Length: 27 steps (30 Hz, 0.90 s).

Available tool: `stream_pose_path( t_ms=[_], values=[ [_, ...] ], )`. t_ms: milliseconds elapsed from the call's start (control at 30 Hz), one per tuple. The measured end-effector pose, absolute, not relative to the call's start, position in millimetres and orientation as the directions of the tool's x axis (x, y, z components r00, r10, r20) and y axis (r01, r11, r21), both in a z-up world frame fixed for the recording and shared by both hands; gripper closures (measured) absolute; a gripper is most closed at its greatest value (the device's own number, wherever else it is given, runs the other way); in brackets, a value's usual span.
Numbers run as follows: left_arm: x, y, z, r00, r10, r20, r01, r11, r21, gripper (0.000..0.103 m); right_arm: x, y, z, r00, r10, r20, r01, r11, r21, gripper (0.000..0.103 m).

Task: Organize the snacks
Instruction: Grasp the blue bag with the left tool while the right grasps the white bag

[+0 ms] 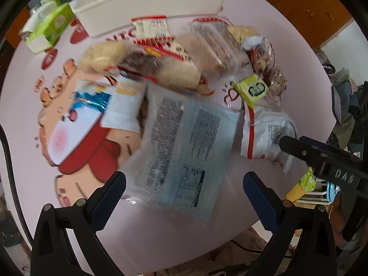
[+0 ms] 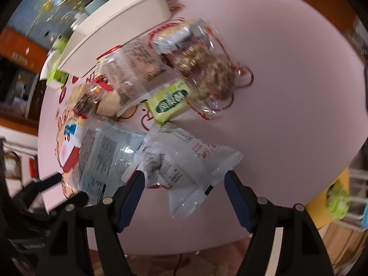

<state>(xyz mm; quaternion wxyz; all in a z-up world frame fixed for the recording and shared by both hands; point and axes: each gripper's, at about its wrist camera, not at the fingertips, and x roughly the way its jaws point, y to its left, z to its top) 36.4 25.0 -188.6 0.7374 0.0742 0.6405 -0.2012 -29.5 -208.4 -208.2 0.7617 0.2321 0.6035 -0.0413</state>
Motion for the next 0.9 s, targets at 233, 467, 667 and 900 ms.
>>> stream_pose_path(
  t_ms=[233,467,667,900],
  values=[
    [37,4,-220,0.096,-0.168,-0.981,0.436,0.893,-0.11,0.002,-14,-214,-216,0.308,0.213,-0.927,0.373,0.869,0.324,0.023],
    [30,-26,-238,0.167,-0.067,-0.984,0.5,0.866,0.026,0.002,6,-207,-226,0.278,0.16,-0.947,0.329,0.911,0.25,0.009],
    [30,-43,-258,0.193,0.012,-0.981,0.486,0.868,0.106,0.001,12,-202,-230,0.251,0.143,-0.957,0.286,0.934,0.215,0.006],
    [37,-49,-275,0.186,0.02,-0.982,0.443,0.89,0.102,0.0,17,-186,-238,0.196,0.168,-0.966,0.192,0.96,0.206,0.029]
  ],
)
